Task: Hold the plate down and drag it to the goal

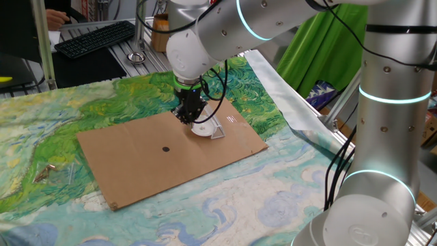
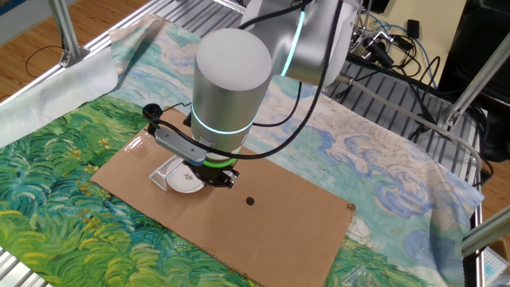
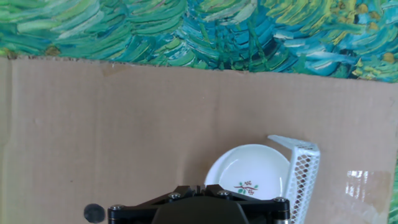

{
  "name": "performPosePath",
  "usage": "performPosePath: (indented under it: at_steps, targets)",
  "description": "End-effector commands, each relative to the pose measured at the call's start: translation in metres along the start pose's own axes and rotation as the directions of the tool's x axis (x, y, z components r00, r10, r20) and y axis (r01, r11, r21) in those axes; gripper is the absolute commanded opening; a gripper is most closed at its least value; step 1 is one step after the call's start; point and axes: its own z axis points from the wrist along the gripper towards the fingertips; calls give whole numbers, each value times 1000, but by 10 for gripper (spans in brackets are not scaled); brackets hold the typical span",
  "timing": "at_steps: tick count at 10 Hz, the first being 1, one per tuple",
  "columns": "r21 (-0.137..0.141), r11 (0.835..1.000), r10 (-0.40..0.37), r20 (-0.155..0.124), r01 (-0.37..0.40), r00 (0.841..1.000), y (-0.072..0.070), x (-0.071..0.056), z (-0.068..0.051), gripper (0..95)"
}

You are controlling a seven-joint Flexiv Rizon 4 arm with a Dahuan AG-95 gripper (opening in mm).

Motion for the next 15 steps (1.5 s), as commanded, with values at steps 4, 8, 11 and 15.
performPosePath:
  at_steps: [4,8,11,15]
  targets:
    - [-2,1000,-26,5,26,1000,-14,0,7,0]
    - [-2,999,-45,9,45,999,-21,0,12,0]
    - [4,998,-57,12,57,998,-24,0,15,0]
    - [16,998,-61,12,61,998,-25,0,17,0]
